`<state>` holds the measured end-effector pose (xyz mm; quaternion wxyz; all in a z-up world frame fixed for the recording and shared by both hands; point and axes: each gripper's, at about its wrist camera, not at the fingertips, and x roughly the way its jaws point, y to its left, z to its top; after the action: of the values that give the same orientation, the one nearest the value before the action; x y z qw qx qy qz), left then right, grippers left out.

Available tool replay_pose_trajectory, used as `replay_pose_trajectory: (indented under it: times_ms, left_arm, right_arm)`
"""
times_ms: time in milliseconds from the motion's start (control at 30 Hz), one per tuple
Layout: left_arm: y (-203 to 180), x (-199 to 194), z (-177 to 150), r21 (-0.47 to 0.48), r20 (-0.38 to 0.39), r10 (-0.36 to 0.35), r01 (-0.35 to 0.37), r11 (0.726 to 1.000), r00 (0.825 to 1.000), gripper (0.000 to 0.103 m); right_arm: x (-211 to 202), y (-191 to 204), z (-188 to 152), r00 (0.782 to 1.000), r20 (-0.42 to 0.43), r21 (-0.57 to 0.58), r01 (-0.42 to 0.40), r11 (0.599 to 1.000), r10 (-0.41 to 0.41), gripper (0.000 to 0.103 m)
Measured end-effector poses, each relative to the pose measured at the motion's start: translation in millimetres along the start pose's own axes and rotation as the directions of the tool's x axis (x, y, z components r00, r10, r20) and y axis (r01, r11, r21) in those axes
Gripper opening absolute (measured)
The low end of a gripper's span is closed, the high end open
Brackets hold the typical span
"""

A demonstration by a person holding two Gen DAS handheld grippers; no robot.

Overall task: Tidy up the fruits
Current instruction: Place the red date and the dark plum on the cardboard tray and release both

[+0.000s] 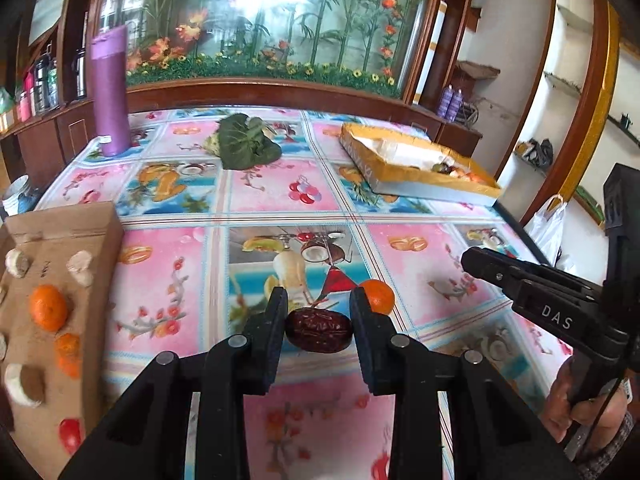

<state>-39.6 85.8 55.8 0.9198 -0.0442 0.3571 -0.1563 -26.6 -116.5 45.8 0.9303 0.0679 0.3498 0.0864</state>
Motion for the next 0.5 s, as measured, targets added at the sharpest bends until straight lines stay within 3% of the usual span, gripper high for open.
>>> replay_pose_trajectory:
  times_ms: [167, 267, 400, 500]
  left_arm:
    - [34, -49, -4, -0.073, 0.034, 0.049, -0.046, 0.996, 0.998, 0.031]
    - [65, -78, -10, -0.125, 0.046, 0.134, -0.127, 0.984, 0.99, 0.031]
    - [112, -103, -27, -0.177, 0.011, 0.298, -0.291, 0.94, 0.955, 0.031]
    - [142, -115, -40, -0.218, -0.026, 0.358, -0.355, 0.909, 0.933, 0.031]
  right_arm:
    - [-16, 37, 2, 0.997, -0.007, -0.035, -0.077, 0.996, 0.077, 0.027]
    - [-20, 68, 2, 0.99, -0.021, -0.063, -0.141, 0.988, 0.14, 0.027]
    - [-21, 117, -5, 0.972, -0.053, -0.117, -0.233, 0.965, 0.228, 0.027]
    - [-18, 159, -14, 0.952, -0.097, -0.163, -0.304, 0.939, 0.291, 0.027]
